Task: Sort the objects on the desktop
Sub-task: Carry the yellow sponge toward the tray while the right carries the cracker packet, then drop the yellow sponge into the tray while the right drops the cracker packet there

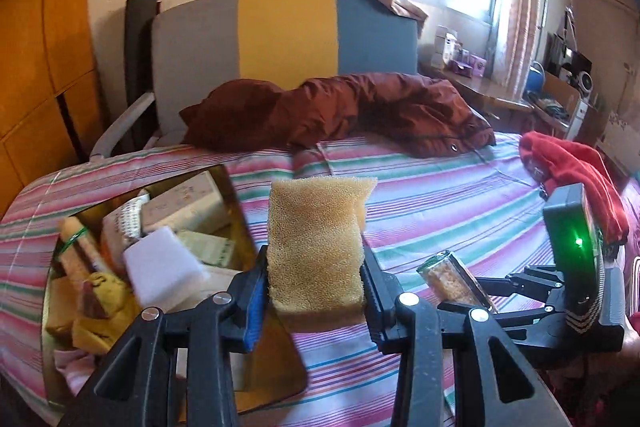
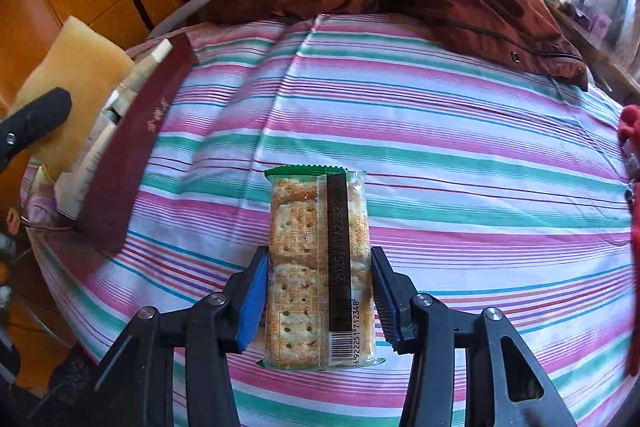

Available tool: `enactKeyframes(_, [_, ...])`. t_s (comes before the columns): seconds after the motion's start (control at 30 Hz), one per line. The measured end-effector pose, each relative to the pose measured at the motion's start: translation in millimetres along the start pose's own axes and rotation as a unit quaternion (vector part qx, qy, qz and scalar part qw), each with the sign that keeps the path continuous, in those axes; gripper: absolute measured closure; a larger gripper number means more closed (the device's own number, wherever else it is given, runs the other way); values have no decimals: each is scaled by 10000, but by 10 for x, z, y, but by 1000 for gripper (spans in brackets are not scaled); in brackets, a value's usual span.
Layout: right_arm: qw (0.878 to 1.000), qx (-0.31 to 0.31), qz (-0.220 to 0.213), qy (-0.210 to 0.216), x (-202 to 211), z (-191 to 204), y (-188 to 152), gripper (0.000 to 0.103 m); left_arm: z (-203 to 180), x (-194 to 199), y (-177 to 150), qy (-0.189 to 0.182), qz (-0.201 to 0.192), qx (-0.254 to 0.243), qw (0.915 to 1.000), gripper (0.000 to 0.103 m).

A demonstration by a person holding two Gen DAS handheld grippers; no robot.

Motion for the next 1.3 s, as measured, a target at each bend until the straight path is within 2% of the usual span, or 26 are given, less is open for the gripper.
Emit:
enactKeyframes(0.4, [9968,223,-421,635,267,720,329,54,766,339,-174,465,-138,703,9963,62])
enactKeyframes(0.57, [9933,439,-519,933,316,1098,487,54,1218,451,-263,782,-168,1145,9902,62])
enactKeyframes(0.9, [9849,853,-558,1396,295,1780,752,54,1912,527,-428,1355,-128,1626,9773,62])
enactKeyframes(1.07, [9809,1073,-495,1543,191,2149,829,54,2106,383,-480,1509,45,1702,9738,62])
enactKeyframes(1.3, [9805,1281,-359,1448,-99,2507,925,54,2077,104,-519,1461,289,1538,9768,62])
Point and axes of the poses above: each gripper's, at about its wrist camera, not at the fingertips, and x roughly against the way its jaws point, z to its left, y to its top, the point moved 2 cm from there along -x, roughly the way its jaws point, and after that the axes turned 3 degrees about -y, right-handed, at the moved point
